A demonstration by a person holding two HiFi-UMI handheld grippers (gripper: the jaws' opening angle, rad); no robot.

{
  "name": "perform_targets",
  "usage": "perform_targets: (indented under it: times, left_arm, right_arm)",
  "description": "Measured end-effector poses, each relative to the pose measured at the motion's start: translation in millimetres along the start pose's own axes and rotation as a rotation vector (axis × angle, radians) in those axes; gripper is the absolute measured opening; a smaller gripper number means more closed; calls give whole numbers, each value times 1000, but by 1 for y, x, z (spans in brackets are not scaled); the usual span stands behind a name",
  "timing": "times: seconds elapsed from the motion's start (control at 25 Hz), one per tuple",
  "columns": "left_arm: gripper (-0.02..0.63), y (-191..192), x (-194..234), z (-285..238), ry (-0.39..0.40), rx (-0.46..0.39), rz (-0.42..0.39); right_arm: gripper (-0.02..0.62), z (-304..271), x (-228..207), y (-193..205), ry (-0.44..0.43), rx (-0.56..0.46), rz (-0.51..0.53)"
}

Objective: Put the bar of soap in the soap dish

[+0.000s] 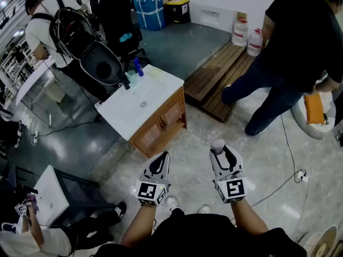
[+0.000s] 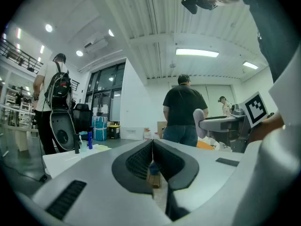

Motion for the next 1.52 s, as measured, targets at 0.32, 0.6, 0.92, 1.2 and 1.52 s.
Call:
perform_targets:
  times: [0.32, 0.6, 0.92, 1.2, 1.52]
  left_arm:
    - [21, -2, 14, -1, 6, -9, -8]
    - [21, 4, 39, 0, 10, -1, 10]
    - [21, 10, 83, -2, 52, -26, 4]
    - [21, 18, 113, -7, 78, -24, 0]
    - [21, 24, 137, -50, 64, -3, 25]
  right_arm:
    - [186, -14, 9, -4, 12, -11, 10]
    - [187, -32, 26, -8, 22, -29, -14]
    - [187, -65, 46, -15, 55, -30, -5]
    - [187, -91, 67, -15, 70, -41, -4]
    - [187, -142, 47, -13, 43, -46, -10]
Point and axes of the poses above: the fingertips, and each gripper's own axes: z backward along the fingers, x to its left, y out of its underside, the point moved 2 cm from there along z, backward along the fingers, and after that the axes turned 4 degrees about -z, right-handed, at the moved point
